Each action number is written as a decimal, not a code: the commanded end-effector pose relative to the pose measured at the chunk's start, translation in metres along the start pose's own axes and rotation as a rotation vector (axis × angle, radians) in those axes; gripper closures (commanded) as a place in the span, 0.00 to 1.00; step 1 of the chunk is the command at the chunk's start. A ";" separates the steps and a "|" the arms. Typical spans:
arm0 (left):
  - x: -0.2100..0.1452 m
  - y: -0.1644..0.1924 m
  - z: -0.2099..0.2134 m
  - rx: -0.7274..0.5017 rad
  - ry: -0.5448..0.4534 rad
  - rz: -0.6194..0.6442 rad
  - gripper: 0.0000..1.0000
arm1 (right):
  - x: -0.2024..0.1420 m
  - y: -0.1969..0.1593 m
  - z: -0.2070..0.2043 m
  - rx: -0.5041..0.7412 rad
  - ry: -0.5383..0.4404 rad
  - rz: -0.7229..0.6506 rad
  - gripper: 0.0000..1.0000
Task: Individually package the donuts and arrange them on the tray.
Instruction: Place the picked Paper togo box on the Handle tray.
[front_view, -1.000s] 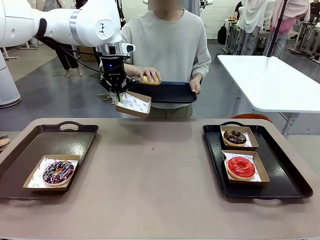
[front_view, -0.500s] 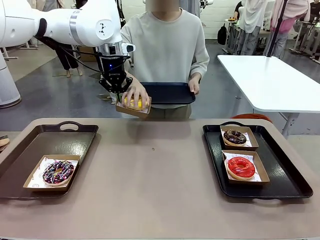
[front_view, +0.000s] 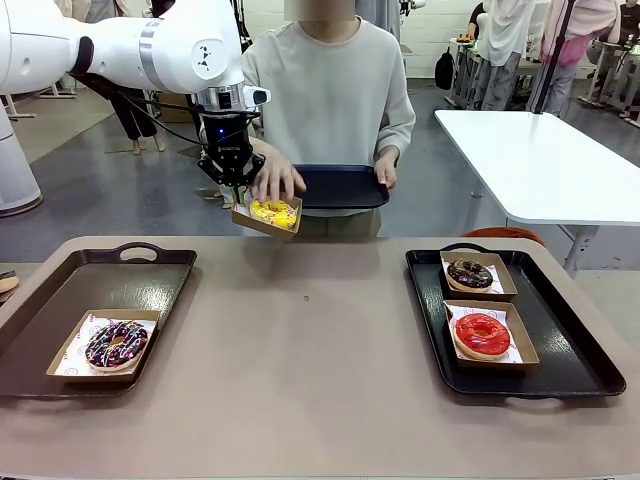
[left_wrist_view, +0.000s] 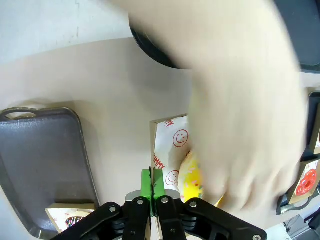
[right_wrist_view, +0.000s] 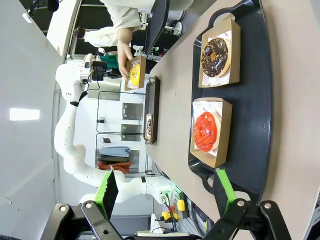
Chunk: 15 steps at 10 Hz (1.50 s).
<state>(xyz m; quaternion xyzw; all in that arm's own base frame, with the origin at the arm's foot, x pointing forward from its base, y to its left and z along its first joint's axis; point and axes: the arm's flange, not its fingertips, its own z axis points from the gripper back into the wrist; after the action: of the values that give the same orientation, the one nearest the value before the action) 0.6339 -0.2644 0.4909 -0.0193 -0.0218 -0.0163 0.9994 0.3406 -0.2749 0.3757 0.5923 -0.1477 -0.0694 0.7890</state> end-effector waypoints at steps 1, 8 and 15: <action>-0.004 0.003 0.002 -0.001 -0.004 -0.004 1.00 | -0.001 0.002 0.001 -0.004 0.003 0.004 0.00; 0.000 0.000 0.000 0.000 0.000 0.000 0.99 | -0.001 0.002 0.001 -0.004 0.003 0.004 0.00; -0.086 0.169 0.043 -0.032 -0.054 -0.003 0.99 | -0.001 0.002 0.001 -0.004 0.003 0.004 0.00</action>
<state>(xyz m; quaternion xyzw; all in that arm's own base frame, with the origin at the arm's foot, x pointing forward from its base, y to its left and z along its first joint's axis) 0.5646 -0.0974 0.5454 -0.0242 -0.0447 -0.0221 0.9985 0.3411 -0.2746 0.3761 0.5919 -0.1475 -0.0685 0.7894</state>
